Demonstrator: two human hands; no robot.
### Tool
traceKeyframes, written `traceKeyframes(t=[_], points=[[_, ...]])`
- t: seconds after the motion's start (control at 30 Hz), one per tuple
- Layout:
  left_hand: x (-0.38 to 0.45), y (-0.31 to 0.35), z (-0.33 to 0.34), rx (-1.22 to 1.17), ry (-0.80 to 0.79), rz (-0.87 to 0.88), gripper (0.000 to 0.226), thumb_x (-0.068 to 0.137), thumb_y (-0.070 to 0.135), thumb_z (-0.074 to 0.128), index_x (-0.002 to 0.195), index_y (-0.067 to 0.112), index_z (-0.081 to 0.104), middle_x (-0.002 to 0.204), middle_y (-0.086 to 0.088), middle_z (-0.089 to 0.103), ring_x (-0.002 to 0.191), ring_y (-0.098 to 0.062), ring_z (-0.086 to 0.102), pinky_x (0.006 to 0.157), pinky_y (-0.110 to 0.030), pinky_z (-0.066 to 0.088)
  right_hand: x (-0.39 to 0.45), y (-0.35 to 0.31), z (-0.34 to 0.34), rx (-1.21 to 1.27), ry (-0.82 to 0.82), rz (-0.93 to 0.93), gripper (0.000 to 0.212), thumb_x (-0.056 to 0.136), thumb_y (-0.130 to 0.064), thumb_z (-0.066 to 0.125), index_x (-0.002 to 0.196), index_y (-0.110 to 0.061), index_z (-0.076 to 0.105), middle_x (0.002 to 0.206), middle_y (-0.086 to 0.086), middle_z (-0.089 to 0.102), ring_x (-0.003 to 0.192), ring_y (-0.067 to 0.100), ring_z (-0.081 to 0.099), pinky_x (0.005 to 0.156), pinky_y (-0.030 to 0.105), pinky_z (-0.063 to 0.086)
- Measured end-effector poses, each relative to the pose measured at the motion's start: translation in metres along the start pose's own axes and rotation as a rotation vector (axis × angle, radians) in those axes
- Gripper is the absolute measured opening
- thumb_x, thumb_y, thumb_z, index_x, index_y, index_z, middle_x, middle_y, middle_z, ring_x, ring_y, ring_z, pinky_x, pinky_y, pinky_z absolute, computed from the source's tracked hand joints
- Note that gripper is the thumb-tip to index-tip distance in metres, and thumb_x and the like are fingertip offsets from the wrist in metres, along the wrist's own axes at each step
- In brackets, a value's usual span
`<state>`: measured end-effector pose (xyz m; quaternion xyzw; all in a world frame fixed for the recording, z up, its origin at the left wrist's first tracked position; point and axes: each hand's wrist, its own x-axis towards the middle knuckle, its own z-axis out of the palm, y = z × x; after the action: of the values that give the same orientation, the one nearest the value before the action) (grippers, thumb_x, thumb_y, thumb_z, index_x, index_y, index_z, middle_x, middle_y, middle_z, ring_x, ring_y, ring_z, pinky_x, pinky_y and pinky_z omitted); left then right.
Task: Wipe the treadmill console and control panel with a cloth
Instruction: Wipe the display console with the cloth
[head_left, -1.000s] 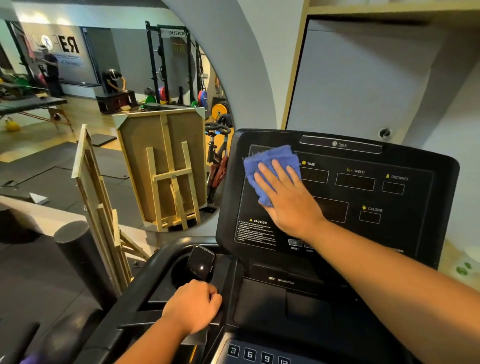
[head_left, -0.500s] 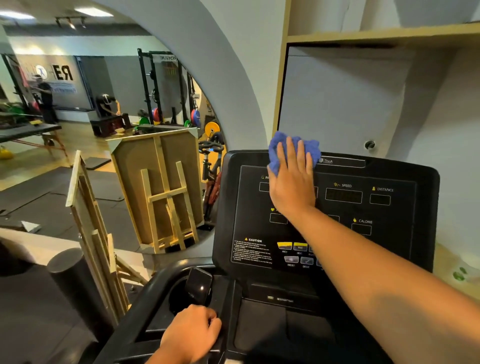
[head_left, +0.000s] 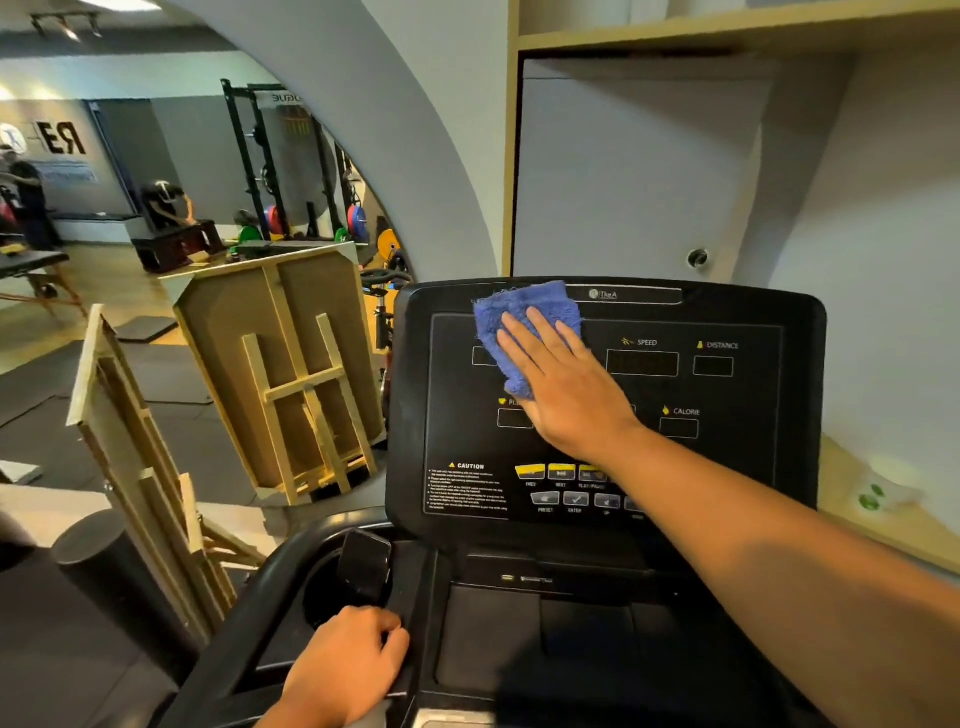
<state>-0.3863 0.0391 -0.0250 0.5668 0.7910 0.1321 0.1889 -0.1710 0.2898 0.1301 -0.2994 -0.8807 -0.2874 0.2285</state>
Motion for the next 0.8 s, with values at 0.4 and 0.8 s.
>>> traceKeyframes(t=[0.4, 0.8], points=[[-0.001, 0.004, -0.002, 0.034, -0.047, -0.032, 0.026, 0.092, 0.048, 0.049, 0.090, 0.029, 0.067, 0.087, 0.006, 0.075, 0.088, -0.012, 0.070, 0.086, -0.031, 0.056, -0.127, 0.112, -0.019, 0.190, 0.113, 0.615, 0.066, 0.102, -0.037, 0.040, 0.159, -0.018, 0.012, 0.168, 0.001, 0.011, 0.155, 0.020, 0.002, 0.126, 0.044, 0.008], [0.001, 0.010, -0.009, 0.003, -0.073, -0.067, 0.031, 0.093, 0.054, 0.049, 0.095, 0.033, 0.073, 0.099, 0.012, 0.074, 0.099, -0.005, 0.066, 0.095, -0.026, 0.050, -0.031, 0.044, -0.021, 0.172, 0.209, 1.093, 0.067, 0.104, -0.048, 0.021, 0.158, -0.010, 0.010, 0.166, 0.015, 0.009, 0.153, 0.038, 0.003, 0.125, 0.054, 0.007]])
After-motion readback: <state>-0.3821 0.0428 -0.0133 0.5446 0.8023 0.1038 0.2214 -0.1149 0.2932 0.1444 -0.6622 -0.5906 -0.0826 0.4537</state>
